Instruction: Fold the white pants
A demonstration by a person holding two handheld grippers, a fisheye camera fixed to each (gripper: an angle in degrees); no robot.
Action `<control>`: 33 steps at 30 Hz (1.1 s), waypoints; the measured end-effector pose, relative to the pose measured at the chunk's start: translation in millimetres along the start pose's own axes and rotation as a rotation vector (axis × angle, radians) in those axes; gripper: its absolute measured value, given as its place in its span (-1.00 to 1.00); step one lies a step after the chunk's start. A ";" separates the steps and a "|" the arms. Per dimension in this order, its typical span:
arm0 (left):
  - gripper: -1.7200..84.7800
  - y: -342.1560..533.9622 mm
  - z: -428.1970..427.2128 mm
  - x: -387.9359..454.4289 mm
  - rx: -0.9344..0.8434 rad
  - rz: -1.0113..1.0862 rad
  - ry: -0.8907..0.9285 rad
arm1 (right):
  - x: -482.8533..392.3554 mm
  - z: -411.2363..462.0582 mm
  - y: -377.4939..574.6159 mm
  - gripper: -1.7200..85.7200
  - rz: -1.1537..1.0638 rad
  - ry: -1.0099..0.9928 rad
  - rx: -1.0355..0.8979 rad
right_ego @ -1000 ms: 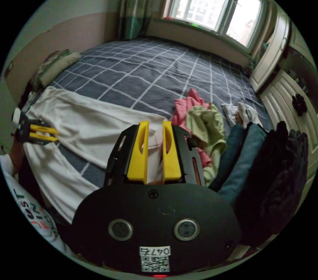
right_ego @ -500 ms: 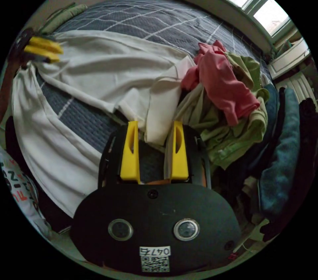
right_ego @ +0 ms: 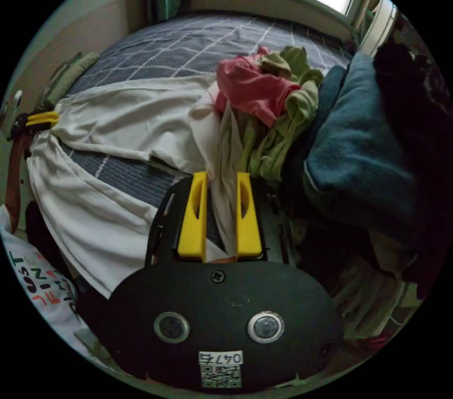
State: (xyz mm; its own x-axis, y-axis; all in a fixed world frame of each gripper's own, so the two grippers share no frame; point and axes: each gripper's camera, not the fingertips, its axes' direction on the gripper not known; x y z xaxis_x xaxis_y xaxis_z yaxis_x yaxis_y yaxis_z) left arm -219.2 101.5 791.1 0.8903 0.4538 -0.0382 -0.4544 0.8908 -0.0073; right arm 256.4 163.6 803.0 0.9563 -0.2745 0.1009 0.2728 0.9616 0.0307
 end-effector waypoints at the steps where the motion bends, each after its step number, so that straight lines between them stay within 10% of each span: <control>1: -0.81 41.5 -7.8 -33.8 -0.040 -0.098 -0.080 | -7.6 -5.4 0.3 -0.84 -0.009 0.006 0.026; 9: -0.71 265.3 -51.2 -195.6 -0.234 -0.572 -0.312 | -264.5 -55.9 -125.0 -0.80 -0.554 -0.348 0.336; 20: -0.66 374.1 -34.3 -262.2 -0.110 -0.656 -0.028 | -716.0 13.0 -342.5 -0.70 -1.114 -0.458 0.211; 33: -0.89 426.7 -54.4 -248.3 0.030 -0.595 -0.048 | -782.6 84.3 -369.5 -0.91 -1.077 -0.547 -0.109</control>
State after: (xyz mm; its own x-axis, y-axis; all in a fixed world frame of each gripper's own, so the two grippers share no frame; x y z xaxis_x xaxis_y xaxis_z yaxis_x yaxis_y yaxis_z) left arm -635.9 367.6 743.1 0.9923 -0.1237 0.0090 0.1236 0.9922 0.0150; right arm -601.7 23.0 796.6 0.0701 -0.8732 0.4824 0.9336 0.2277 0.2766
